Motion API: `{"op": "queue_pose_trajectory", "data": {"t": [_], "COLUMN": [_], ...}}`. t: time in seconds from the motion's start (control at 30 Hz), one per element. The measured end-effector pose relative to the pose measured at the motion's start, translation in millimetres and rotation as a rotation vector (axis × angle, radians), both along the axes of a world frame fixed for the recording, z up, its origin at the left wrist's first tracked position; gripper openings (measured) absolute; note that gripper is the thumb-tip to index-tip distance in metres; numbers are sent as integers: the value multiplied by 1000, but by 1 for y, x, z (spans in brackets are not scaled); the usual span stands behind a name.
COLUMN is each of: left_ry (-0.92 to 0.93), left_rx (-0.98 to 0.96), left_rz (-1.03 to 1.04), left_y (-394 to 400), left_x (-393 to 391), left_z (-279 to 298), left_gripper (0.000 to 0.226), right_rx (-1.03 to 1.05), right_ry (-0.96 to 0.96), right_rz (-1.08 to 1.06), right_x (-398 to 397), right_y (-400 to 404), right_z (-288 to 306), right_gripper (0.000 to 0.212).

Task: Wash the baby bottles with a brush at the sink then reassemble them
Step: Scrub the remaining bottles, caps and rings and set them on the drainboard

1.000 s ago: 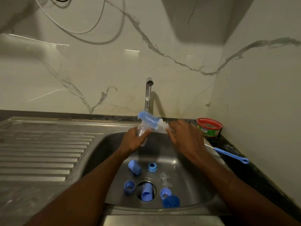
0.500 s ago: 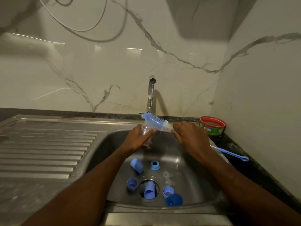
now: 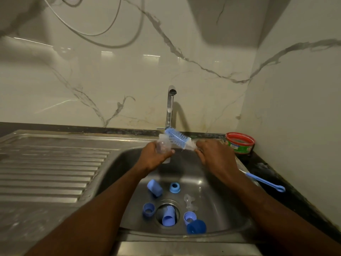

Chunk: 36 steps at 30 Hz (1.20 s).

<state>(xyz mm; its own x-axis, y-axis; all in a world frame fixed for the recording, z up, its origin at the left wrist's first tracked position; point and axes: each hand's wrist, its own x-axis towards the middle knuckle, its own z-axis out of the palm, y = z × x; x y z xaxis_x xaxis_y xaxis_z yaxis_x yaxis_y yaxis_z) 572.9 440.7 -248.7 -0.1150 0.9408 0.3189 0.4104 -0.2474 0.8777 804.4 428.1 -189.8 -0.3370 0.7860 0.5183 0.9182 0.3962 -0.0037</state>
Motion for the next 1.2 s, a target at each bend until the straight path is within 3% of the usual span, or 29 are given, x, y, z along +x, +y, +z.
{"op": "queue_pose_trajectory", "data": {"t": [0.07, 0.23, 0.37, 0.47, 0.57, 0.67, 0.83, 1.03, 1.2], "left_ry": [22, -160, -114, 29, 292, 359, 121, 125, 137], "left_rx": [12, 10, -15, -13, 12, 18, -44, -17, 28], "left_rz": [-1, 94, 144, 152, -38, 2, 175, -239, 46], "left_y": [1, 1, 3, 1, 1, 1, 3, -6, 3], "left_x": [5, 14, 3, 2, 25, 37, 12, 17, 16], "left_z": [0, 10, 2, 0, 0, 6, 0, 3, -1], "left_gripper": [50, 48, 39, 39, 39, 45, 56, 51, 69], "right_rx": [32, 146, 146, 31, 4, 56, 44, 23, 70], "right_ry": [-11, 65, 72, 34, 25, -13, -30, -37, -59], "right_rz": [-5, -18, 66, 79, 114, 49, 78, 53, 8], "right_x": [-9, -19, -11, -15, -27, -29, -12, -28, -29], "right_y": [-2, -4, -7, -8, -9, -8, -6, -7, -8], "right_z": [-2, 0, 0, -4, -2, 1, -3, -5, -2], "right_gripper": [26, 29, 27, 26, 26, 26, 24, 21, 19]}}
